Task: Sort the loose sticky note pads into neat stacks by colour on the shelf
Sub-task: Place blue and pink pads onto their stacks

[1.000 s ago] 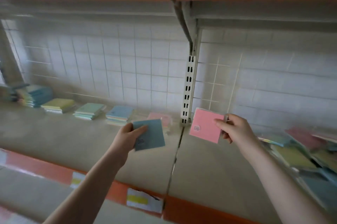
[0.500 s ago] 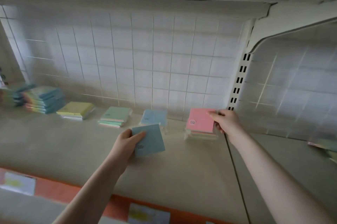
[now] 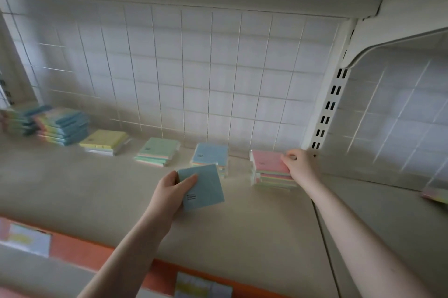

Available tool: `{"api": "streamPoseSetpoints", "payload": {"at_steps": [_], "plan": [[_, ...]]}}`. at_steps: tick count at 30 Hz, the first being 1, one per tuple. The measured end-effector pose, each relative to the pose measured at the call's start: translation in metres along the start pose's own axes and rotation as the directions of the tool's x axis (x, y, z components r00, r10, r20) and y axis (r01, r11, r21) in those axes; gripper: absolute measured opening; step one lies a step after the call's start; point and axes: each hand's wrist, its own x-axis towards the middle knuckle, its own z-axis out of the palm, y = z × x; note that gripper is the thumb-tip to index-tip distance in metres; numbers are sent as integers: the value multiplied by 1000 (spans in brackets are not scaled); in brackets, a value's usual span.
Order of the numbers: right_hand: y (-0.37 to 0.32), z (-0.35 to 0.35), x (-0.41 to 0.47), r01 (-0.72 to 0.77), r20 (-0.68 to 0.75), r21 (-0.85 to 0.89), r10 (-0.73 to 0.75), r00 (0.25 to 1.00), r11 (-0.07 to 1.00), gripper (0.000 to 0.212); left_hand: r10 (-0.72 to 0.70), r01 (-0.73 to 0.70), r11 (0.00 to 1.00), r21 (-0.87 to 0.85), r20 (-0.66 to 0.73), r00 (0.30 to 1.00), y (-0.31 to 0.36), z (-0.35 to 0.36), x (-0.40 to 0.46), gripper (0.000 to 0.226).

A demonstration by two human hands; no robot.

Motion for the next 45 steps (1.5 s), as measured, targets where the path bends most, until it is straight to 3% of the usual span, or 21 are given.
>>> {"api": "streamPoseSetpoints", "payload": {"at_steps": [7, 14, 19, 24, 27, 32, 37, 45], "plan": [[-2, -23, -3, 94, -54, -31, -95, 994, 995, 26, 48, -46, 998, 30, -85, 995, 25, 6, 20, 3], [0, -31, -10, 195, -66, 5, -194, 979, 981, 24, 150, -117, 963, 244, -118, 982, 64, 35, 66, 10], [10, -29, -13, 185, -54, 93, -181, 982, 978, 23, 184, -71, 857, 510, -174, 967, 51, 38, 94, 15], [17, -32, -19, 197, -51, 118, -192, 980, 973, 15, 175, -6, 758, 652, -195, 965, 38, 34, 104, 43], [24, -31, -23, 193, -13, 164, -194, 981, 967, 8, 187, 40, 688, 725, -230, 955, 33, 37, 110, 37], [33, -39, -25, 150, 44, 142, -157, 987, 978, 18, 142, 67, 713, 698, -238, 961, 25, 46, 109, 50], [40, -41, -25, 116, 45, 59, -118, 992, 992, 20, 149, 55, 745, 664, -247, 958, 17, 55, 106, 43], [48, -44, -31, 71, 10, -71, -71, 997, 995, 24, 214, 1, 704, 710, -214, 953, 20, 58, 100, 47]]}}
